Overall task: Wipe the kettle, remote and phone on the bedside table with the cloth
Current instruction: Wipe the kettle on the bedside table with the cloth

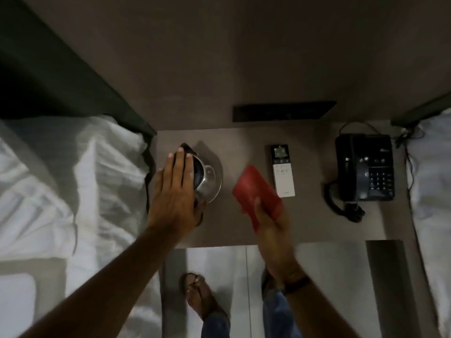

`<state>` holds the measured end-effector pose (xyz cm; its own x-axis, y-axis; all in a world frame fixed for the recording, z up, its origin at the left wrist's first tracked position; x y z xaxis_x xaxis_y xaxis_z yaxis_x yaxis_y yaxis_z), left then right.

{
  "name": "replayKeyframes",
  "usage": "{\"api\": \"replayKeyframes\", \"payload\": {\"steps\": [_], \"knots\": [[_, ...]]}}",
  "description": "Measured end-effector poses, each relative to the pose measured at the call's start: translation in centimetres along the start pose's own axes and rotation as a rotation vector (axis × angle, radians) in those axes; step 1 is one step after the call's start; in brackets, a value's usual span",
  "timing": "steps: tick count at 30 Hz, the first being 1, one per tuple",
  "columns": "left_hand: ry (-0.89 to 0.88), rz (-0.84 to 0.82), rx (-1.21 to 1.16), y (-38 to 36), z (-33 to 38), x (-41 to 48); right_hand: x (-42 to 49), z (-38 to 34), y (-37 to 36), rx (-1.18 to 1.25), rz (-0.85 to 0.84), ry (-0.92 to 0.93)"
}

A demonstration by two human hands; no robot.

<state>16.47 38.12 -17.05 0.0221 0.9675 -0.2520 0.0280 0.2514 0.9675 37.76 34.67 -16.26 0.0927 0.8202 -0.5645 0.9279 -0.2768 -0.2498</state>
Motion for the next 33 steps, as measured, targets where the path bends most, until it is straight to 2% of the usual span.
{"api": "replayKeyframes", "payload": {"steps": [3,6,7,11,14,18,21,24,28,31,33], "knots": [[0.021,0.052,-0.017,-1.1,0.2,-0.1,2.6,2.6,-2.8,-0.174,-0.187,0.199],[0.035,0.036,-0.023,-1.3,0.3,0.0,3.7,6.5,-6.3,-0.611,-0.371,0.41],[0.035,0.033,-0.023,-1.2,0.4,0.0,4.1,7.4,-7.1,-0.662,-0.388,0.435],[0.047,0.06,-0.001,-1.0,0.5,0.1,8.4,7.3,-8.4,-0.58,-0.379,0.439],[0.06,0.058,0.028,-1.1,0.6,0.3,12.3,5.6,-9.4,-0.401,-0.425,0.278],[0.066,0.029,0.01,-0.9,0.8,0.3,8.8,7.6,-8.6,-0.317,-0.376,0.226],[0.056,0.02,0.002,-0.8,0.7,0.3,4.1,9.7,-7.5,-0.337,-0.386,0.277],[0.054,0.017,0.014,-0.8,0.7,0.4,6.9,8.5,-7.8,-0.321,-0.407,0.231],[0.051,0.031,0.017,-1.0,0.8,0.4,13.8,6.2,-9.8,-0.137,-0.394,0.06],[0.052,0.031,0.023,-0.9,0.7,0.4,12.3,7.9,-9.2,0.051,-0.319,0.022],[0.05,0.036,0.017,-1.1,0.8,0.3,8.0,10.3,-8.0,0.061,-0.268,0.066]]}}
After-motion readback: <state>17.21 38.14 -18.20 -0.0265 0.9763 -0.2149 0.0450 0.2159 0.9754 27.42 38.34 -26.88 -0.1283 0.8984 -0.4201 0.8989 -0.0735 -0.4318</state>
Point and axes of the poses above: each hand's wrist, its own x-axis towards the middle knuckle, its own y-axis out of the back of the hand, z = x × y, the point moved 4 cm from there along x, towards the middle knuckle, and after that the axes turned 7 degrees about x, right-handed, at the moved point
